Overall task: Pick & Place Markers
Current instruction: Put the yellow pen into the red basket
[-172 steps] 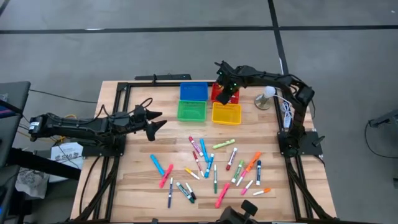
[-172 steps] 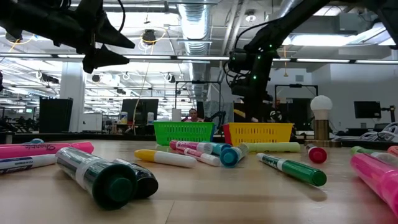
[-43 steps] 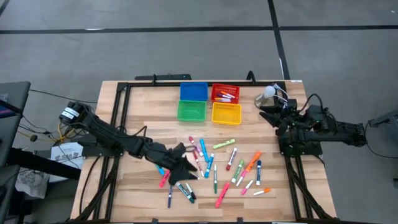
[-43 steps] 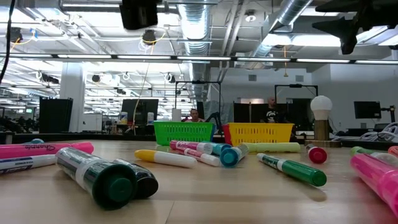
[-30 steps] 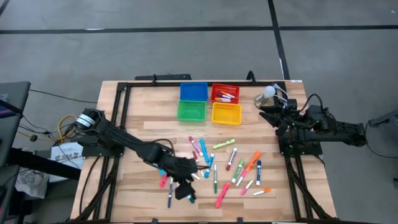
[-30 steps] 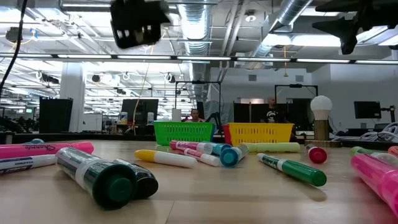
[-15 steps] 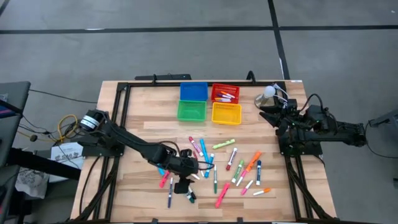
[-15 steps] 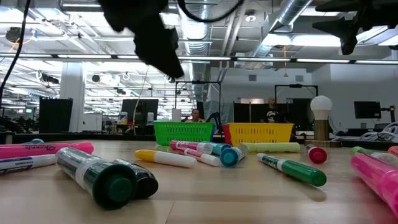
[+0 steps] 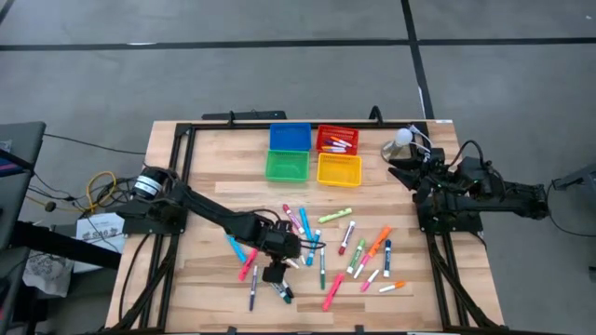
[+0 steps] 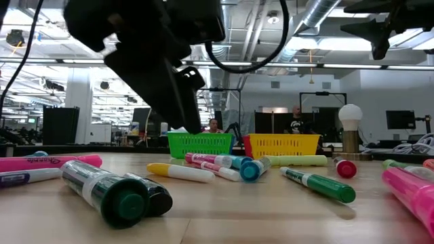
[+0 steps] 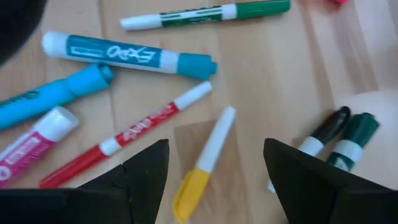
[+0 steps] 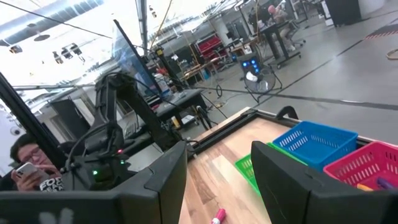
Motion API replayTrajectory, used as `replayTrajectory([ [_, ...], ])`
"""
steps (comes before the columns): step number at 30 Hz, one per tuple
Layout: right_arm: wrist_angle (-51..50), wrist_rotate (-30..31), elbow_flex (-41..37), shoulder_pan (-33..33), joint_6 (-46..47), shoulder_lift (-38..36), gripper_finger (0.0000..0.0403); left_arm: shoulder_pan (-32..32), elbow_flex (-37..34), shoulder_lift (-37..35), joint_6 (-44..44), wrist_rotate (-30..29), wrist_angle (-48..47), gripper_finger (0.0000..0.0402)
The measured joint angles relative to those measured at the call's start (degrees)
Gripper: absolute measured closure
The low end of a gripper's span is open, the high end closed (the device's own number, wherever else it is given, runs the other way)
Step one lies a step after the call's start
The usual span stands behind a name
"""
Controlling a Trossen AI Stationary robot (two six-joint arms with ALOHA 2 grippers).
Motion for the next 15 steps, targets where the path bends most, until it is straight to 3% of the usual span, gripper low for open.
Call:
replayTrajectory([
  [15, -0.3, 0.0, 0.0, 0.0, -0.1, 0.0, 0.0233, 1.9, -3.6, 1.1, 1.9, 1.2, 0.4, 0.0140],
])
